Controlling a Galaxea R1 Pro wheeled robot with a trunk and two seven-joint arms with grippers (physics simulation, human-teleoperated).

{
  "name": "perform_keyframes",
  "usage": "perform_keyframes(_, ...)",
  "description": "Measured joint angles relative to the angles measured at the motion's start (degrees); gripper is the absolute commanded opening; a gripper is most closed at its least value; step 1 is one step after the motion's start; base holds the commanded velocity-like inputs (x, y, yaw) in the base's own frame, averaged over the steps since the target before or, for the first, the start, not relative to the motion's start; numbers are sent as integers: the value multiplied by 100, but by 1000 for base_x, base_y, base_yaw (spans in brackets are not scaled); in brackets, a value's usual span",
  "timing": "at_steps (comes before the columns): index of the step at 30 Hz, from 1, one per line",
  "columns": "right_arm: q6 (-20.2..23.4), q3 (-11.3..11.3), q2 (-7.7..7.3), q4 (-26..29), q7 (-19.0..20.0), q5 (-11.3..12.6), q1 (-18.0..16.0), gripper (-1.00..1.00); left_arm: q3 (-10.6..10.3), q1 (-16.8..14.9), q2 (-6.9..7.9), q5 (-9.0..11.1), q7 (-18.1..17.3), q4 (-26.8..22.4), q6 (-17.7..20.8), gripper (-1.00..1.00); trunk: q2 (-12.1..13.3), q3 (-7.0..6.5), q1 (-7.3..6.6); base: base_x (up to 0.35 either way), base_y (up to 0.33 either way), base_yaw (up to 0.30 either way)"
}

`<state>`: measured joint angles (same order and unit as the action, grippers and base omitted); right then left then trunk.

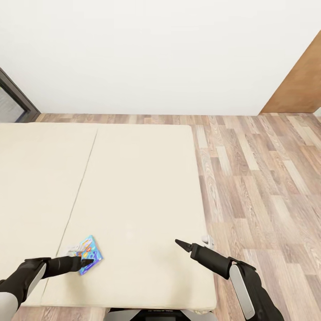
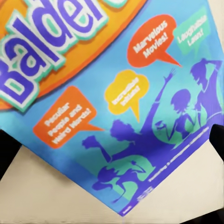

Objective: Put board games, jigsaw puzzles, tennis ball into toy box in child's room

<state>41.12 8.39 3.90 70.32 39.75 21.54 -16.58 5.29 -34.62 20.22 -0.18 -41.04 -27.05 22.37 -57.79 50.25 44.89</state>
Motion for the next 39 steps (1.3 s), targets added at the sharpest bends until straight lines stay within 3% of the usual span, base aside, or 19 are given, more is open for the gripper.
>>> perform_keyframes(6, 5, 2, 0, 0, 0, 5, 0, 100, 51, 0, 74, 3, -132, -47, 54, 100, 0, 0, 0, 0, 0, 0)
perform_keyframes(16, 3, 3, 0, -1, 0, 6, 0, 100, 377, -5, 86, -1, -274, -88, 82, 100, 0, 0, 0, 0, 0, 0)
perform_keyframes(39, 6, -10, 0, 6, -9, -5, 0, 100, 431, -17, 70, 3, -213, -437, 316, 100, 0, 0, 0, 0, 0, 0)
